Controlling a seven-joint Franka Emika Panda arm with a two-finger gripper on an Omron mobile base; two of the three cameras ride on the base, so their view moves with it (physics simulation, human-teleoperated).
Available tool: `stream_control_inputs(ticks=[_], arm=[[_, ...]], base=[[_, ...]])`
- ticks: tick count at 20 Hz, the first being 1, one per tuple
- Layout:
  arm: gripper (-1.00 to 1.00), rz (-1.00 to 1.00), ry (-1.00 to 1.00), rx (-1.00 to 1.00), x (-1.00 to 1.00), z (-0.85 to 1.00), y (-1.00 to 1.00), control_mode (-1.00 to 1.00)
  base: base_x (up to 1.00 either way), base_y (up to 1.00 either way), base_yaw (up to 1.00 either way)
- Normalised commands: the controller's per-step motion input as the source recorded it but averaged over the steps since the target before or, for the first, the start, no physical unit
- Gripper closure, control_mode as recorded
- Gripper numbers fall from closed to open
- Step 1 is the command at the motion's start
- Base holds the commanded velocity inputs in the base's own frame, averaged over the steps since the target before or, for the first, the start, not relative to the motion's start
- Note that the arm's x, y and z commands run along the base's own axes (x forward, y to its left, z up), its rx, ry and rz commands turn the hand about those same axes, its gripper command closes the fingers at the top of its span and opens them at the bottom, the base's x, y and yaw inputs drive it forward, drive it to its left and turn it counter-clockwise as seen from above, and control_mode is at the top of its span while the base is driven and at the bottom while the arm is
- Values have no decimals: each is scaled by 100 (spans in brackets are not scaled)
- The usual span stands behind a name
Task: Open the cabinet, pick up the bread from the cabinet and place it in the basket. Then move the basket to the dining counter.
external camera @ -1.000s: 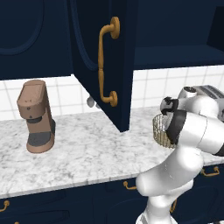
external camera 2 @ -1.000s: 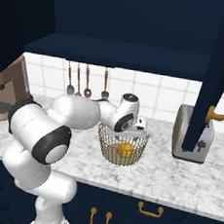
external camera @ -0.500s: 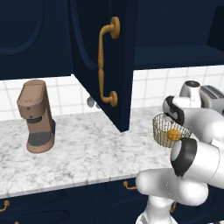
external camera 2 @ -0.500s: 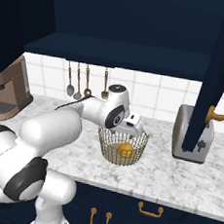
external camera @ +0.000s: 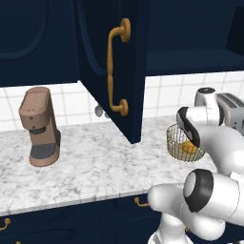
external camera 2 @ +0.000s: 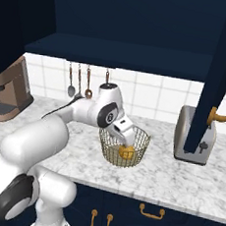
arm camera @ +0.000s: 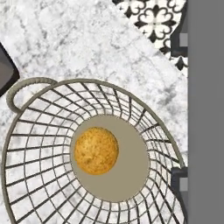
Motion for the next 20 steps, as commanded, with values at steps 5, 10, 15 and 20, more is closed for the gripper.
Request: stream_control_inputs(ticks=[5,10,15,20], arm=[[-100,-27,5,27,-40,17,-3,-100],[-100,-6,0,8,0,-14,-2,-100],[-100,0,0,2,13,-17,-20,-100],[-100,0,0,8,23,-11,-40,-100]], base=[[0,0,0],[0,0,0],[0,0,0],[0,0,0]])
